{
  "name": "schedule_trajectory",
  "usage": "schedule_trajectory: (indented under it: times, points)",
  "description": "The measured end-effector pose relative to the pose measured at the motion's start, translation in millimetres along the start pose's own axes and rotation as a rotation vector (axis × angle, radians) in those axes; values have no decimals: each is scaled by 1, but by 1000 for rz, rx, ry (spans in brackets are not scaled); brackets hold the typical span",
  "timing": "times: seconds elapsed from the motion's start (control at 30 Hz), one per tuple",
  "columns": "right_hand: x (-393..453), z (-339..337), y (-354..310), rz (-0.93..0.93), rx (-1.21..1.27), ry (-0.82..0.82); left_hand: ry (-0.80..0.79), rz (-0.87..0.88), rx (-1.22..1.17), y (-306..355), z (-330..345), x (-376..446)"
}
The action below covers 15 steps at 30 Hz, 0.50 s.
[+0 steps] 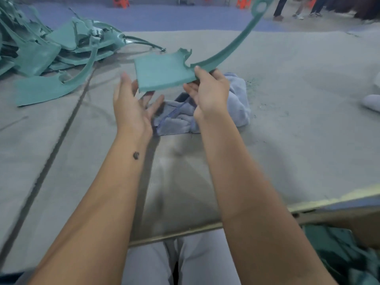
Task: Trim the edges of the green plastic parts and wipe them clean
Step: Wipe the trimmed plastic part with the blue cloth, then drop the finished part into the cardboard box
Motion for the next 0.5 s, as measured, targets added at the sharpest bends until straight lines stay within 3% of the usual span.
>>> schedule_trajectory:
  times: [0.13,0.27,0.5]
  points:
    - [-23,-33,-23,-27,124,48,-80,-168,-93,-25,36,-36]
    - [-52,-105,-47,-77,141,111,-182,-270,81,-70,59,-96]
    - [-112,-315,-115,-150,238,570,-611,-308,271,-159,140,-242]
Point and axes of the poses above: each hand's wrist, its own x-axis towards the middle knuckle, its own z-axis out of the palm, y = z × x, the point moved 9 cm from there along x, towards the middle knuckle, and after that the axes turned 6 degrees about y, right-handed, at the moved point
